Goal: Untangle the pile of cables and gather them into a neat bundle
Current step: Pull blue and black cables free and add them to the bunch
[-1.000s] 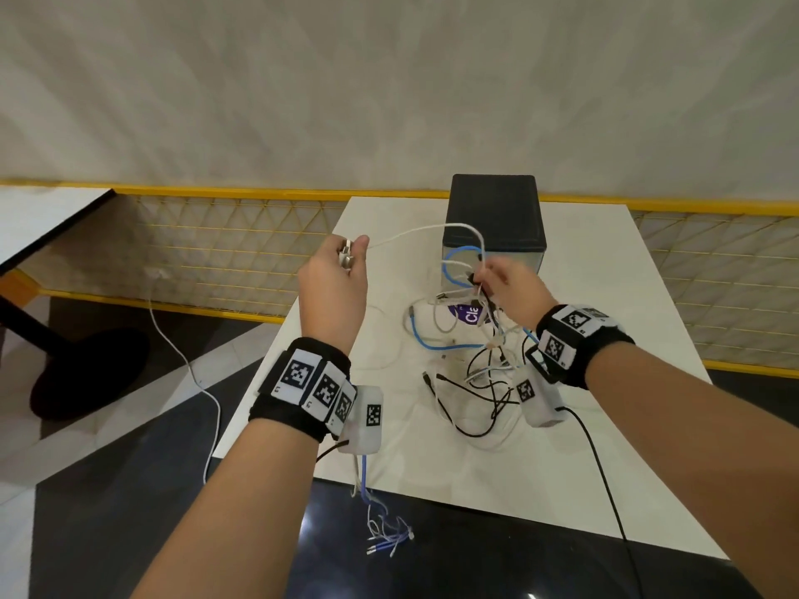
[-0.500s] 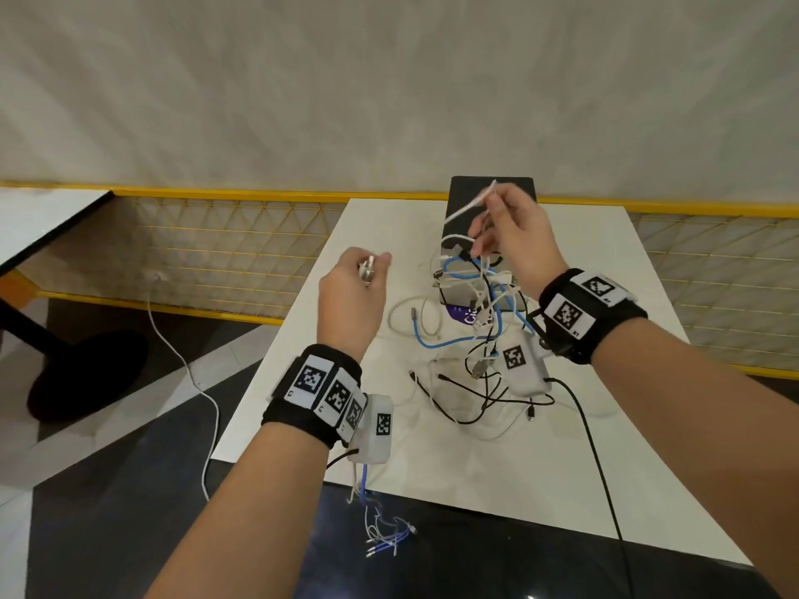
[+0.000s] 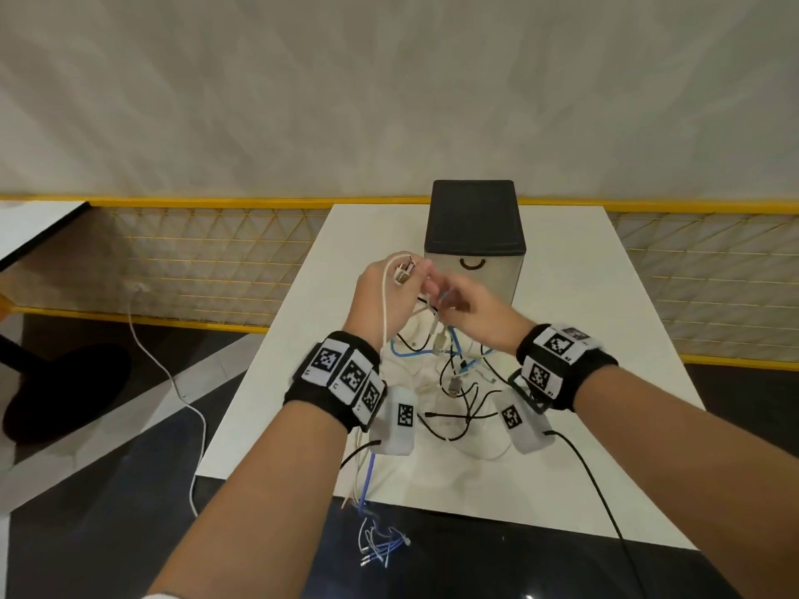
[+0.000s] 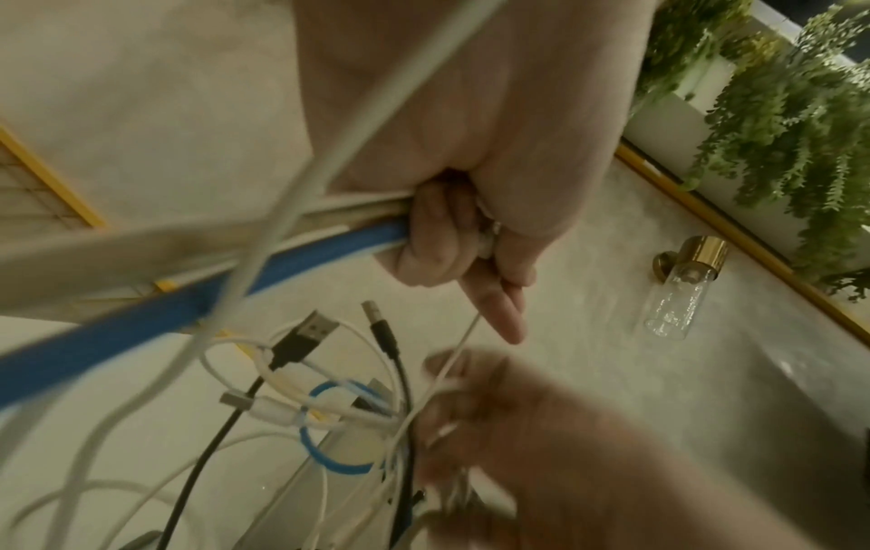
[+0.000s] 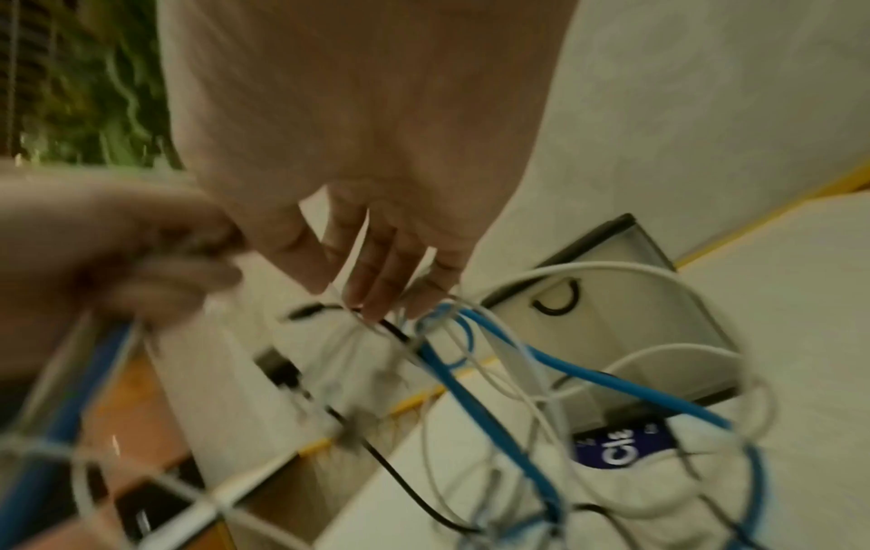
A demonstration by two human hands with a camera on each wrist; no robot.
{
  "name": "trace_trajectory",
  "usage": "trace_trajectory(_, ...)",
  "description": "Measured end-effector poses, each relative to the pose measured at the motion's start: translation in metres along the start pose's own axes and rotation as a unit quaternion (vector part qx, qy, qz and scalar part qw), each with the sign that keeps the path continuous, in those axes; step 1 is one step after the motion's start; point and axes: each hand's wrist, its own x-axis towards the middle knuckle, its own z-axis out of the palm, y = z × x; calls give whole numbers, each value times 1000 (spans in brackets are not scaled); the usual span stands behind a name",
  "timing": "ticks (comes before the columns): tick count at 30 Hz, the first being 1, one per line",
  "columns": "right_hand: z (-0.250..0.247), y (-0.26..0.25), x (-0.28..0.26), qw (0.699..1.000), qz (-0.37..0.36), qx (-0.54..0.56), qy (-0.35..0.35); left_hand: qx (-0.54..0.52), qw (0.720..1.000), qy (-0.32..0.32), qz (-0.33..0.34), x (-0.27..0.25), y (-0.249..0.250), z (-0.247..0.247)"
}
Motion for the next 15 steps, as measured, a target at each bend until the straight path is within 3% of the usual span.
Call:
trace_trajectory(2,7,21,-5,996,-9,-87,-11,-15,1000,-7,10,0,1,-3)
trace_trajectory(4,6,31,-4,982,-5,-184,33,-11,1000,-12,21,-2,2,-5)
trace_trajectory(6,-1,31,1,953,31,-298,51,-13,1000,-9,23,-5,3,-6)
trace_trajectory(9,-11,27,2,899,108,-425,-4,-49,998,1,32,-6,6,-8)
trace_trajectory(10,-12,27,3,899,105,-426,0,-53,998,-7,35,-6,7,-10)
trace_trajectory(12,-8,27,5,938,40,-343,31,-46,998,-32,42,-6,9,-11)
trace_trajectory(15,7,27,11,980,-48,-191,-12,-43,996,-37,63,-7,12,-13)
